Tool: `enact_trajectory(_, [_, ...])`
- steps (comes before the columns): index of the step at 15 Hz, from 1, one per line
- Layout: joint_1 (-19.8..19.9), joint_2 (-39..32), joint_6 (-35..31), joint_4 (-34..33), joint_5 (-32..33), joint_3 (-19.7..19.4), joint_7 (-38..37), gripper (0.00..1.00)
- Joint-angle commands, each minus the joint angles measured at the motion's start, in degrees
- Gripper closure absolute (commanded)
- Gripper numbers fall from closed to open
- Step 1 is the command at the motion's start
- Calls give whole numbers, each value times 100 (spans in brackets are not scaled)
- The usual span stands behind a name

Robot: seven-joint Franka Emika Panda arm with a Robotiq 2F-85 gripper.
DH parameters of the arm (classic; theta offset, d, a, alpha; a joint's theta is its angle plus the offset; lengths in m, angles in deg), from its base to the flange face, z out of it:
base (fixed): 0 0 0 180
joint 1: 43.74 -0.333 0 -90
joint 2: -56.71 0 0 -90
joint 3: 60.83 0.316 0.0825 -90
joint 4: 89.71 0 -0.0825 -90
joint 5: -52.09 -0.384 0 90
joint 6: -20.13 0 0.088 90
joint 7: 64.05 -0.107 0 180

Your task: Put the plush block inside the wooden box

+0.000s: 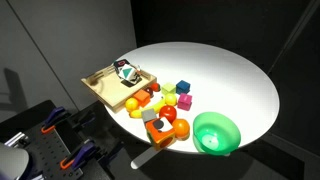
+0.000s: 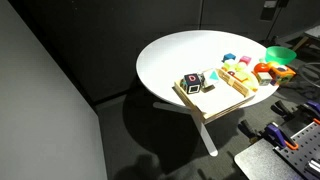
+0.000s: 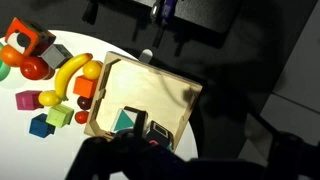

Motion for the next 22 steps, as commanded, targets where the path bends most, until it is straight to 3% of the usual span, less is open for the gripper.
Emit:
enact_trajectory(1, [-37,-10,11,-21,15,-28,-17,0])
enact_trajectory(10, [58,-40,1,-33,20,-194,44,0])
enact_trajectory(22, [682,-218,-527,29,-16,-1104,419,0])
